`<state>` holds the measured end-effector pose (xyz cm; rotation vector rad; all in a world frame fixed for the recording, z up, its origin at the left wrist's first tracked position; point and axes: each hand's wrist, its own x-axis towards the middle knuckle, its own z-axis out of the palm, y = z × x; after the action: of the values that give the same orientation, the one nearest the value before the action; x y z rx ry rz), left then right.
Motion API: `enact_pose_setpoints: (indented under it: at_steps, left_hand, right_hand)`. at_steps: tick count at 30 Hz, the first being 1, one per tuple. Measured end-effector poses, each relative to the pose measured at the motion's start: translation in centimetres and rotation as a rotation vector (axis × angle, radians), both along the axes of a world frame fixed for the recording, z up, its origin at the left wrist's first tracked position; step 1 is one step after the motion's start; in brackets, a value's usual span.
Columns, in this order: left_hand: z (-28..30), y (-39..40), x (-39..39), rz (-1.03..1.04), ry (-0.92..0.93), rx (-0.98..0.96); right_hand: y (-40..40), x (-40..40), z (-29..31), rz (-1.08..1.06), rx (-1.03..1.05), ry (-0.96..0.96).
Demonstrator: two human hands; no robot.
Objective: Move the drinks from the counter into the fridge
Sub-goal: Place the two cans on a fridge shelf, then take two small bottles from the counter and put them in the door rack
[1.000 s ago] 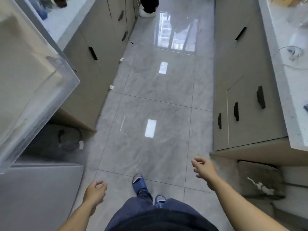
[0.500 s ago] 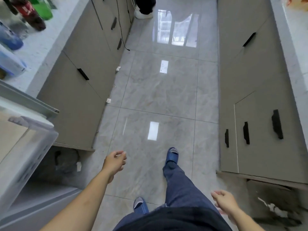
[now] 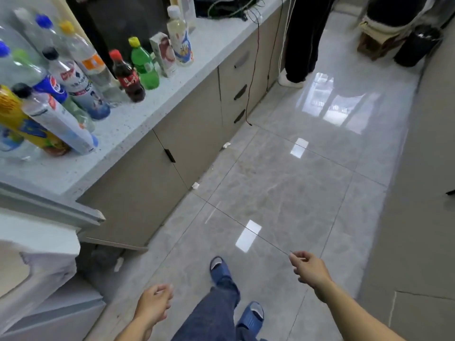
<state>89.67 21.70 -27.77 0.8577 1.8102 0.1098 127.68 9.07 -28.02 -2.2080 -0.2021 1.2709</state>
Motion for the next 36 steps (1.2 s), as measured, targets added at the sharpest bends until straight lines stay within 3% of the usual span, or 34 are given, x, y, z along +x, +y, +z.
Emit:
enact_pose_setpoints:
  at_steps: [12, 23, 28, 31, 36]
  left_hand:
    - [-2.3, 13.4, 5.9, 0.283, -0.035, -0.02]
    - [2.6, 26.1, 13.2, 0.43, -0.157, 0.232]
    - [4.7, 28.4, 15.7, 0.512, -0.051, 0.309]
    - [7.5, 31.7, 17.1, 0.448, 0.052, 0.394]
    - [13.3, 41.7, 20.1, 0.448, 0.118, 0.707]
  right_hand:
    - [21.9, 8.2, 0.6, 0.271, -0.011, -0.001]
    - [35.0, 13.9, 1.2, 0.544, -0.145, -0.228]
    - [44.8, 13.8, 1.2, 0.692, -0.102, -0.141]
    - [51.2, 11.0, 3.3, 0.873, 0.075, -0.115]
    - [62.8, 3.8, 11.4, 1.078, 0.696, -0.119]
